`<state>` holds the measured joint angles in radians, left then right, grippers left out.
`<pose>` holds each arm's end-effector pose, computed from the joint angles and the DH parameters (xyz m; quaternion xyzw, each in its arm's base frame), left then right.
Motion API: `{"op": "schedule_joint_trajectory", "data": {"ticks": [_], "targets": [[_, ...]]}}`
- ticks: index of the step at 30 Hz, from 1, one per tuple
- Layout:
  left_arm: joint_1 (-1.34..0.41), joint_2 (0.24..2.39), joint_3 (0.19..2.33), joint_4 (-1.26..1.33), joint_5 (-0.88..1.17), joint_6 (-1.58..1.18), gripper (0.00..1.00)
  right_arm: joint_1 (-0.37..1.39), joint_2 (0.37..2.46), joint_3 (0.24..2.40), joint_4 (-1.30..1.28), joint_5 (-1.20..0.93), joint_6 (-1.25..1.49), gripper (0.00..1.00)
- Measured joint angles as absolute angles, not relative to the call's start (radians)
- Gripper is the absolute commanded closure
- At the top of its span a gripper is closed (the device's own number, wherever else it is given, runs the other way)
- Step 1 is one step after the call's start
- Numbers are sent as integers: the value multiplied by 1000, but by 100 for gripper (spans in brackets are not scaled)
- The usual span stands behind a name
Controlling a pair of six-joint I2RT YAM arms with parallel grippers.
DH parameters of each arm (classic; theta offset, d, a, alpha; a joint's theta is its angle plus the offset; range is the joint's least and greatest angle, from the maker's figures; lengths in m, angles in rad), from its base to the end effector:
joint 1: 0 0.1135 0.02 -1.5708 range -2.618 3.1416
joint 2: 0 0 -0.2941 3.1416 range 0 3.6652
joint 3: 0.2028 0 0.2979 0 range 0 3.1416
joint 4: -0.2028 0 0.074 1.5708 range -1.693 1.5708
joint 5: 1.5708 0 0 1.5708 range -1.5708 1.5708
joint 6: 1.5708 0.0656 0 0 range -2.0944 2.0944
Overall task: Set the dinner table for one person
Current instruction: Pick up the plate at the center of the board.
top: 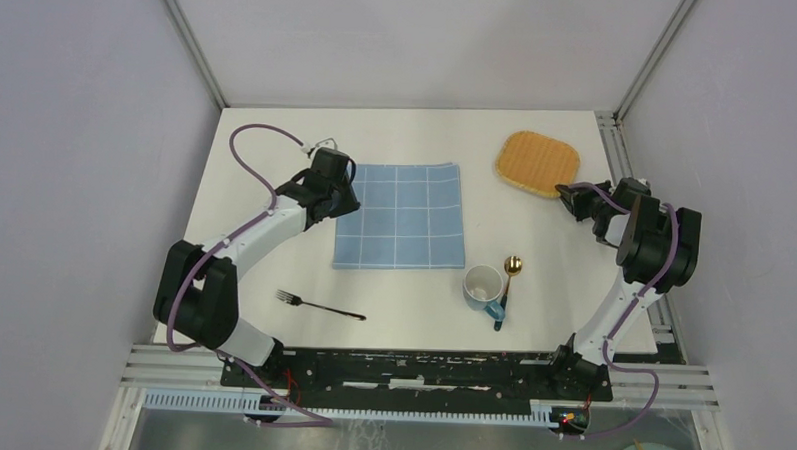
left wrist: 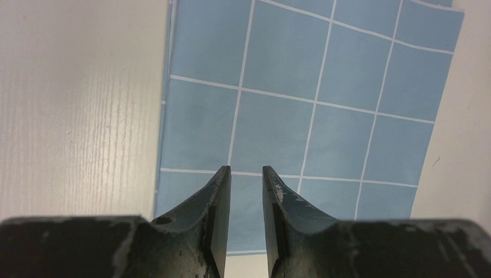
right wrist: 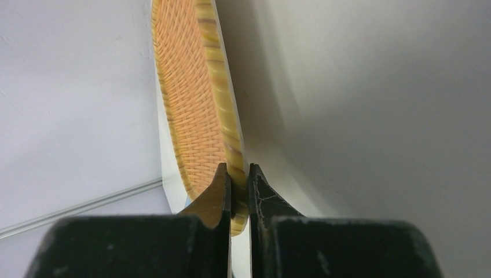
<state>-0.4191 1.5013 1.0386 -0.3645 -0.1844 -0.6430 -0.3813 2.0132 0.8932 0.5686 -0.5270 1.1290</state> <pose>0.3531 -0.1441 0.2284 -0.1369 0.9182 -0.1092 0.3554 0.4192 -0.1325 0.0743 0.4851 0.7008 0.3837 0.3555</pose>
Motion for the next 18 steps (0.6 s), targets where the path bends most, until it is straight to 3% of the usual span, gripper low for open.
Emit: {"op": "schedule_joint_trajectory", "data": {"ticks": [18], "targets": [[-428,1503,1043,-364,-185,-643,67,-375,1982,894,534,-546,1135,100]]}}
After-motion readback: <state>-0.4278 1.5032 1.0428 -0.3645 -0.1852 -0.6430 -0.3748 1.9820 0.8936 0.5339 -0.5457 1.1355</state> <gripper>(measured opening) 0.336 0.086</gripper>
